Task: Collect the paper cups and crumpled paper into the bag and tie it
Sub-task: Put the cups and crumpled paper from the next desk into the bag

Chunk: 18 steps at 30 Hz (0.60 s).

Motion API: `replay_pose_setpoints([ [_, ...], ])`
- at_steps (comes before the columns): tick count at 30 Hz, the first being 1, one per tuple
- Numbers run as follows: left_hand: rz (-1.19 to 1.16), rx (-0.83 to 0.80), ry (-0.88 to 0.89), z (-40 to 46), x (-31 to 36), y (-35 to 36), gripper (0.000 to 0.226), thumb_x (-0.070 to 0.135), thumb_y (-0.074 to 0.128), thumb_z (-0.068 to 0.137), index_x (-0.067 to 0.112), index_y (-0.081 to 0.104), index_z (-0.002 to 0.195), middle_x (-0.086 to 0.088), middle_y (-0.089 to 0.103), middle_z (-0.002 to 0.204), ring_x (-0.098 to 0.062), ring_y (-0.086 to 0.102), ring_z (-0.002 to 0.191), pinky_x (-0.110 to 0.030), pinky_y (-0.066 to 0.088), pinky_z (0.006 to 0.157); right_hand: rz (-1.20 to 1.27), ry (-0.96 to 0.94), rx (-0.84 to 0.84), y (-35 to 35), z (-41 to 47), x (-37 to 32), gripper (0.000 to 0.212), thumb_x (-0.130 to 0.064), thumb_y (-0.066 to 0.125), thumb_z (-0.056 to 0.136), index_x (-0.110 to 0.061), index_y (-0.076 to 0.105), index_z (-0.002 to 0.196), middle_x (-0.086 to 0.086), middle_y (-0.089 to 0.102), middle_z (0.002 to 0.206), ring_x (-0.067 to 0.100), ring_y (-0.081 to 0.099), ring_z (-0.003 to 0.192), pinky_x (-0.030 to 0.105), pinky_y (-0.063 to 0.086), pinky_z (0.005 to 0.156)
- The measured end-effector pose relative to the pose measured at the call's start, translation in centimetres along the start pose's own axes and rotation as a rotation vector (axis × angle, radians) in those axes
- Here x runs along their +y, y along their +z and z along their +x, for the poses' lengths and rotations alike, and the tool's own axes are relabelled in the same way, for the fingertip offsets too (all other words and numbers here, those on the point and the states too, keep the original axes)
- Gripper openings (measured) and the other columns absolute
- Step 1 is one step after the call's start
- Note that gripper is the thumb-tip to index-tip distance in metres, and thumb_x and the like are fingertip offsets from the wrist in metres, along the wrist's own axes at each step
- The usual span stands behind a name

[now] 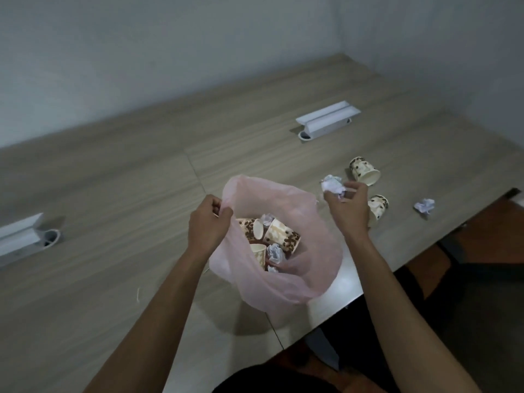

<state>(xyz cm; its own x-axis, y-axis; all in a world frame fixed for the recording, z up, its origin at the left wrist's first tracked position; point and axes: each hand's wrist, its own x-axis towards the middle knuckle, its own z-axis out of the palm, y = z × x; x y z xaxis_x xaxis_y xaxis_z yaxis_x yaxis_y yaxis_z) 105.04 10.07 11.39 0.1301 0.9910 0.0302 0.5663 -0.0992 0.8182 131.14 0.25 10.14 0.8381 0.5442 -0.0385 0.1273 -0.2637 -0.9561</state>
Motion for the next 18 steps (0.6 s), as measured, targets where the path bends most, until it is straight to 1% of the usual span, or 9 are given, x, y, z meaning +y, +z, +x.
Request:
replay_pose_setpoints([
  [1,-0.010,-0.013,0.005,0.1,0.1,0.2,0.009,0.016,0.061,0.084,0.010,0.056,0.081,0.006,0.056,0.069,-0.013,0.050,0.062,-0.027,0.038,0.057,-0.014,-0.022,-0.023,0.4,-1.6,-1.3,0.045,-0.020,0.075,0.080,-0.017,0.047,0.115,-0.010,0.057,0.091,0.005,0.062,0.073,0.008,0.046,0.058],
  [3,-0.034,-0.042,0.017,0.3,0.2,0.6,0.008,0.016,0.061,0.084,0.011,0.056,0.080,0.006,0.056,0.068,-0.014,0.050,0.062,-0.028,0.039,0.058,-0.087,-0.041,-0.117,2.1,-4.5,-2.5,0.045,-0.023,0.077,0.081,-0.018,0.046,0.113,-0.011,0.056,0.094,-0.002,0.059,0.073,0.003,0.040,0.052],
  [4,-0.046,-0.058,0.024,0.3,0.2,0.7,0.009,0.016,0.061,0.084,0.012,0.055,0.079,0.006,0.056,0.068,-0.014,0.051,0.061,-0.029,0.040,0.059,-0.139,-0.048,-0.205,3.1,-5.6,-2.5,0.046,-0.030,0.078,0.081,-0.018,0.049,0.114,-0.011,0.058,0.099,0.000,0.061,0.077,0.005,0.043,0.055],
  [6,-0.073,-0.087,0.036,0.3,0.0,0.9,0.010,0.016,0.060,0.084,0.013,0.054,0.076,0.005,0.055,0.067,-0.016,0.051,0.061,-0.031,0.040,0.060,-0.292,-0.070,-0.481,4.6,-7.3,-2.2,0.053,-0.047,0.077,0.078,-0.021,0.059,0.120,-0.010,0.062,0.114,0.007,0.064,0.093,0.017,0.052,0.073],
  [7,-0.084,-0.093,0.041,0.4,-0.1,1.0,0.010,0.016,0.060,0.084,0.012,0.054,0.077,0.004,0.055,0.066,-0.017,0.050,0.061,-0.032,0.040,0.061,-0.358,-0.065,-0.615,5.0,-8.0,-2.1,0.054,-0.054,0.074,0.077,-0.026,0.062,0.121,-0.011,0.064,0.120,0.007,0.064,0.099,0.022,0.052,0.080],
  [9,-0.102,-0.091,0.047,0.5,-0.3,1.0,0.011,0.016,0.060,0.084,0.008,0.055,0.079,0.000,0.055,0.068,-0.020,0.050,0.063,-0.033,0.039,0.062,-0.376,-0.055,-0.726,5.0,-9.0,-1.8,0.044,-0.053,0.071,0.081,-0.029,0.069,0.117,-0.012,0.069,0.116,0.000,0.064,0.093,0.017,0.047,0.076],
  [12,-0.114,-0.064,0.041,0.7,-0.8,0.4,0.009,0.016,0.061,0.084,0.009,0.055,0.082,0.002,0.056,0.069,-0.023,0.052,0.068,-0.031,0.038,0.065,-0.304,-0.131,-0.510,3.7,-9.1,-1.2,0.024,-0.037,0.069,0.087,-0.024,0.074,0.107,-0.013,0.072,0.104,-0.007,0.063,0.076,0.004,0.043,0.064],
  [16,-0.139,0.002,0.019,1.4,-1.5,-0.6,0.006,0.017,0.061,0.085,0.013,0.057,0.083,0.006,0.057,0.069,-0.024,0.055,0.070,-0.032,0.042,0.068,-0.221,-0.115,-0.127,1.5,-6.2,-0.6,0.010,-0.023,0.067,0.088,-0.019,0.074,0.094,-0.010,0.069,0.085,-0.003,0.060,0.068,0.012,0.044,0.066],
  [18,-0.141,0.041,0.005,1.8,-1.9,-1.1,0.006,0.017,0.060,0.085,0.012,0.057,0.082,0.006,0.057,0.069,-0.023,0.055,0.068,-0.033,0.043,0.067,-0.216,-0.083,-0.022,0.8,-3.9,-0.1,0.008,-0.020,0.065,0.088,-0.018,0.071,0.090,-0.007,0.068,0.084,0.002,0.061,0.068,0.009,0.041,0.063],
])
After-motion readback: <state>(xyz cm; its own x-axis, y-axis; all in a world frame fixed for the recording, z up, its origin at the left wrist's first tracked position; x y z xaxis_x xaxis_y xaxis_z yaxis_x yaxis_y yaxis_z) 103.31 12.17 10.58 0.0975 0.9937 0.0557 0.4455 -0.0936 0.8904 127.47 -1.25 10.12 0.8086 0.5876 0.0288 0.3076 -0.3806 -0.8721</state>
